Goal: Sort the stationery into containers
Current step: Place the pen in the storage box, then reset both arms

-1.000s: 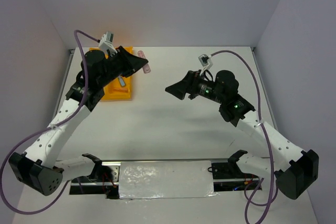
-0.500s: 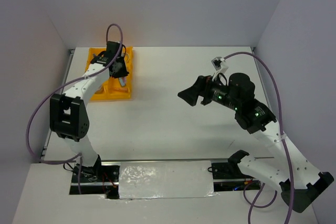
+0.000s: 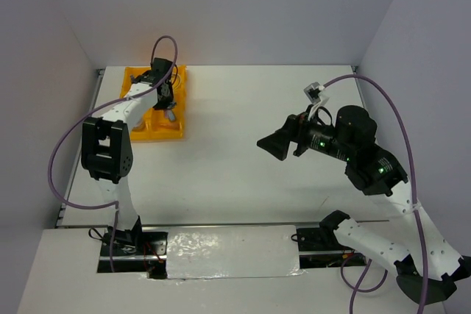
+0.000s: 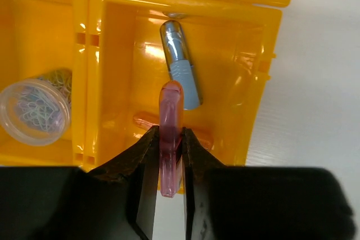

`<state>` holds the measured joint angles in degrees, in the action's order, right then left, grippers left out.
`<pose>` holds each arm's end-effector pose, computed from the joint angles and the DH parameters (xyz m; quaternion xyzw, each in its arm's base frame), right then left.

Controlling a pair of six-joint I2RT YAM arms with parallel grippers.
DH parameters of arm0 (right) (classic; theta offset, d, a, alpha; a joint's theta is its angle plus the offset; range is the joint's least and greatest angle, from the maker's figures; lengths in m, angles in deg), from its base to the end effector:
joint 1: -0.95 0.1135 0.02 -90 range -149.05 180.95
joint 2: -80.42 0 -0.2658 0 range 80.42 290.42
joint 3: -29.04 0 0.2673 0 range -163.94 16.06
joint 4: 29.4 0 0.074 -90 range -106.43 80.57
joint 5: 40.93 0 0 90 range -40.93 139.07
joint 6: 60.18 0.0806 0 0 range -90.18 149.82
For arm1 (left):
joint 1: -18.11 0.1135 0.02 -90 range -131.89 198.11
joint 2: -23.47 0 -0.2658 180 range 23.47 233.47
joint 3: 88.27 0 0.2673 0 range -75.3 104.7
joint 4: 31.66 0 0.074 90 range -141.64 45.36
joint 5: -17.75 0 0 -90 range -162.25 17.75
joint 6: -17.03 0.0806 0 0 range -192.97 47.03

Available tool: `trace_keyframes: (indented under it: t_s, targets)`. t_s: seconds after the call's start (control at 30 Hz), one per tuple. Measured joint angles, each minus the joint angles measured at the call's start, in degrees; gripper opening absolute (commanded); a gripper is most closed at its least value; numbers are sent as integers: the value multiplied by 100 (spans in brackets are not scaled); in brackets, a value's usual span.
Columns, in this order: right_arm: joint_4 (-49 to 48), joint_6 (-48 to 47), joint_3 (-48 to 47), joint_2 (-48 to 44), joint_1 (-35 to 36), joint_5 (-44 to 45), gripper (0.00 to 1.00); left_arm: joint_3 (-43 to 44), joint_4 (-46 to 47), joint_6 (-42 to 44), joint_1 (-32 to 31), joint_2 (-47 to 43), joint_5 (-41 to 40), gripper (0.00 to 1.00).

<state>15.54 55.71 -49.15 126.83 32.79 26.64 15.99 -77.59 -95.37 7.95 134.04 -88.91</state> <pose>0.1610 0.1362 0.4130 -0.1606 0.7612 0.4277 0.4603 0.4683 -0.0605 0.2134 -0.1464 0.9259 0.0418 0.3458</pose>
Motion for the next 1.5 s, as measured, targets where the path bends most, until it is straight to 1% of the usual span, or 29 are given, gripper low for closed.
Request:
trace_keyframes:
  t_s: [0.03, 0.07, 0.17, 0.27, 0.37, 0.47, 0.53, 0.77, 0.9, 1.07, 1.2, 1.37, 1.5]
  targets:
    - [28, -33, -74, 0, 0, -39, 99, 0, -17, 9, 17, 13, -17, 45]
    - [39, -66, -129, 0, 0, -72, 99, 0, -28, 22, 31, 15, -28, 59]
    - [153, -188, -337, 17, 0, -208, 99, 15, -55, -13, 46, 15, -72, 70]
    - [306, -323, -608, 107, 0, -236, 99, 26, -103, -31, 44, -7, -116, 73]
    - [466, -444, -848, 210, 0, -164, 100, 37, -247, -31, 44, -160, -153, 74]
    - [848, -540, -1233, 358, 0, 155, 100, 39, -479, -35, 44, -686, -144, 75]
    - [1141, -592, -1539, 448, 0, 518, 100, 39, -605, -48, 44, -1248, -114, 75]
    - [2170, -778, -2616, 527, 0, 2031, 100, -59, -1069, -188, -28, -3836, -186, 76]
    - [2597, -780, -3010, 498, 0, 2787, 100, -245, -1475, -295, -48, -4763, -391, 77]
    - [3029, -776, -3034, 240, 0, 3602, 100, -540, -2081, -420, -48, -5466, -721, 78]
    - [3150, -774, -2844, -57, 0, 4074, 100, -826, -2461, -706, -52, -6015, -1008, 78]
    - [3193, -758, -2492, -522, 0, 4385, 100, -1325, -2806, -1058, -55, -6876, -1019, 79]
    - [3182, -758, -2326, -778, 0, 4487, 100, -1523, -3071, -1150, -85, -7340, -1113, 79]
